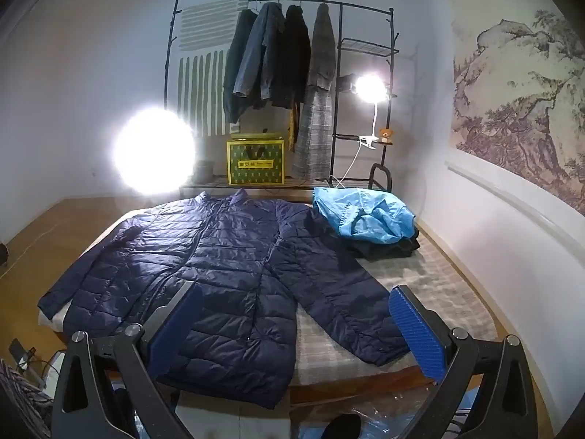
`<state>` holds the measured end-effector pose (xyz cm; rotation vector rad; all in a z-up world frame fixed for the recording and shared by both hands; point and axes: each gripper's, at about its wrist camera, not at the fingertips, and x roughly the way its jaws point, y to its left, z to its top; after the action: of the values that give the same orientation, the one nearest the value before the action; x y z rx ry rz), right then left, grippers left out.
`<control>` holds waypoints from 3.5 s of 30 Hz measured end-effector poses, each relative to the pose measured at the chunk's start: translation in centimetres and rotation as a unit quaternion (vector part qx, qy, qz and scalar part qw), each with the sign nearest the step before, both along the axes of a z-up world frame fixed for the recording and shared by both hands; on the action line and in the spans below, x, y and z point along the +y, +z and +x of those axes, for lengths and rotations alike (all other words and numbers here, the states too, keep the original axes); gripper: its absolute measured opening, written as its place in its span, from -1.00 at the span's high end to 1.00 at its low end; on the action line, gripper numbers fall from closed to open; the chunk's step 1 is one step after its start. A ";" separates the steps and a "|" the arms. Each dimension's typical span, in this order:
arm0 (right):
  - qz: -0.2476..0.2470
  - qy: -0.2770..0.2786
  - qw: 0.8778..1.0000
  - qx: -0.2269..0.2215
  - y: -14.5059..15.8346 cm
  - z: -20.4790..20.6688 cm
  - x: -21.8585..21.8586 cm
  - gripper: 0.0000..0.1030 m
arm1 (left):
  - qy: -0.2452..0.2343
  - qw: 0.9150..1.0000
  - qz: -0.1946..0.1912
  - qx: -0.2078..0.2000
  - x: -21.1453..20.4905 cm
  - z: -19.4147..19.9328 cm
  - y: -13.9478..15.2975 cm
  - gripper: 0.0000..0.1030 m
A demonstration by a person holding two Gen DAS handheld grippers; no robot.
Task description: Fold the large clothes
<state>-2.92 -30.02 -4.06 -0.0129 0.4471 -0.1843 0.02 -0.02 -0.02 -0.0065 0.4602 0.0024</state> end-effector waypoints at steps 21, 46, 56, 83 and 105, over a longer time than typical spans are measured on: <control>0.006 0.011 1.000 0.000 0.0 -0.6 0.0 -0.99 | 0.010 1.000 -0.001 -0.022 0.1 -0.7 1.2 -1.00; 0.010 0.017 1.000 0.002 0.0 -0.6 0.3 -0.99 | 0.009 1.000 0.001 -0.022 0.3 -0.6 1.4 -1.00; 0.010 0.020 1.000 0.002 0.2 -0.4 0.6 -0.99 | 0.010 1.000 0.002 -0.021 0.4 -0.5 1.5 -1.00; 0.007 0.025 1.000 0.010 -0.4 2.1 1.2 -0.99 | 0.018 1.000 0.007 -0.006 1.0 2.1 0.1 -1.00; 0.017 0.071 0.997 0.014 -0.3 5.9 2.4 -0.99 | 0.049 0.998 0.002 0.026 3.4 6.8 -2.6 -1.00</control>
<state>2.94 -27.60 -4.39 -0.0131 0.4753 -0.0371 6.81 3.35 -2.65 -0.0250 0.5113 0.0990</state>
